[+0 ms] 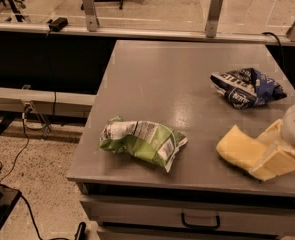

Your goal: Pick sponge

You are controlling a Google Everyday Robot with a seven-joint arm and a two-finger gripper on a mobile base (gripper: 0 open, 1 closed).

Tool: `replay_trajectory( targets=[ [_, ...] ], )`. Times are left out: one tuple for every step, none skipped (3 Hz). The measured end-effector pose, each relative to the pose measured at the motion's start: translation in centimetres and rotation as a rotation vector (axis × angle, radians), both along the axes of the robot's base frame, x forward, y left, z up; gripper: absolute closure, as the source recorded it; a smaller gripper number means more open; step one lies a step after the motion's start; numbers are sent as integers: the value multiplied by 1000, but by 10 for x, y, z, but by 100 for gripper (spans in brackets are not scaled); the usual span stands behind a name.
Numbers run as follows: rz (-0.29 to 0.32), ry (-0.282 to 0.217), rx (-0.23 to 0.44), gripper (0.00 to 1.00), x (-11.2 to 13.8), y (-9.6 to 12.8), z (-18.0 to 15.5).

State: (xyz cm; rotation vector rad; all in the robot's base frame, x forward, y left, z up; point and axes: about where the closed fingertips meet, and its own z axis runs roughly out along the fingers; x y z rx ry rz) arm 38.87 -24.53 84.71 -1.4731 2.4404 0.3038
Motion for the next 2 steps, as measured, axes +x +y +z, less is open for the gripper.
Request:
replay_trajectory(
  targets=[
    [-20, -59, 15, 100, 15, -15, 34],
    [-10, -110, 29, 100, 28, -22, 63]
  ],
)
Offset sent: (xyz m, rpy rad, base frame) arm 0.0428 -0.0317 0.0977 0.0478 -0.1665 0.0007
